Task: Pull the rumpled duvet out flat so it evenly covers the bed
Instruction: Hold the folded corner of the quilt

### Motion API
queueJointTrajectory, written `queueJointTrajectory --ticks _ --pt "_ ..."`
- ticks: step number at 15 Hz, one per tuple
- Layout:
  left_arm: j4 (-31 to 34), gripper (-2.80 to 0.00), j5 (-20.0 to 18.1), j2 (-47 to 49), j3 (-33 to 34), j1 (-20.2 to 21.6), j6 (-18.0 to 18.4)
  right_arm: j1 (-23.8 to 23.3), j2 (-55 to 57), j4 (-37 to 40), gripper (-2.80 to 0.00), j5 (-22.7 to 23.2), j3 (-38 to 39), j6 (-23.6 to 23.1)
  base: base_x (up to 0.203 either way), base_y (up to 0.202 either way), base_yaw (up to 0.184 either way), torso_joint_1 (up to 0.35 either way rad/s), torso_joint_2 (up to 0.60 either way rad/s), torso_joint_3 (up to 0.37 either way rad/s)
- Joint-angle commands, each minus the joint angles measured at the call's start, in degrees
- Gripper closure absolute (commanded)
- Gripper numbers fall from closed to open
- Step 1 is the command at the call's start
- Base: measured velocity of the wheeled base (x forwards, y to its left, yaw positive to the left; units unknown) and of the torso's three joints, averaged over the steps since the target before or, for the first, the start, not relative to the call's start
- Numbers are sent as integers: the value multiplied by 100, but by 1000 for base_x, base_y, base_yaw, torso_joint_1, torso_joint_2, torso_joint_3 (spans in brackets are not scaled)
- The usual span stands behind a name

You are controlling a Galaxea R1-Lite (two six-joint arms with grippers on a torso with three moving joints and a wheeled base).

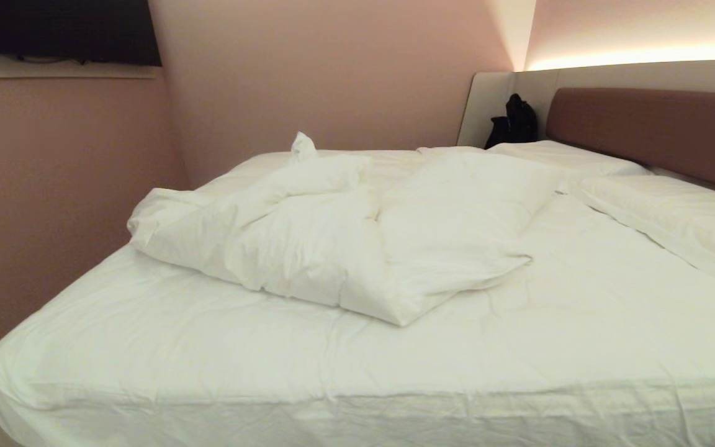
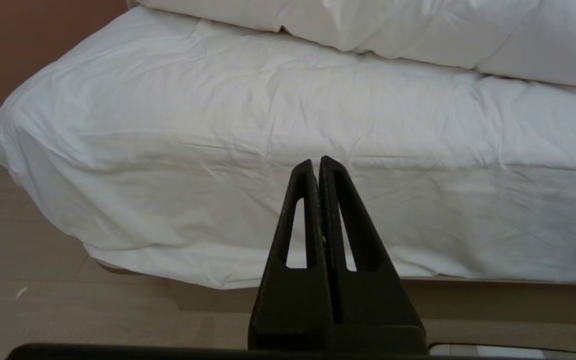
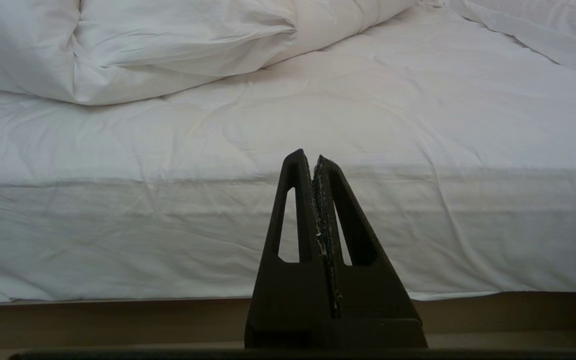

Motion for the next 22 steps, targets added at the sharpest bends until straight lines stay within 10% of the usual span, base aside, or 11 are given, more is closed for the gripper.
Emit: queueJointTrajectory --ticks 1,10,22 --pt "3 0 2 -1 -1 0 -3 0 9 -1 0 0 0 -2 0 0 0 0 0 0" --pt "103 0 -665 365 -793 0 21 -7 9 -1 0 0 0 -2 0 0 0 0 0 0" --pt "-2177 0 -2029 6932 -3427 -165 -1008 0 9 -1 0 0 0 -2 0 0 0 0 0 0"
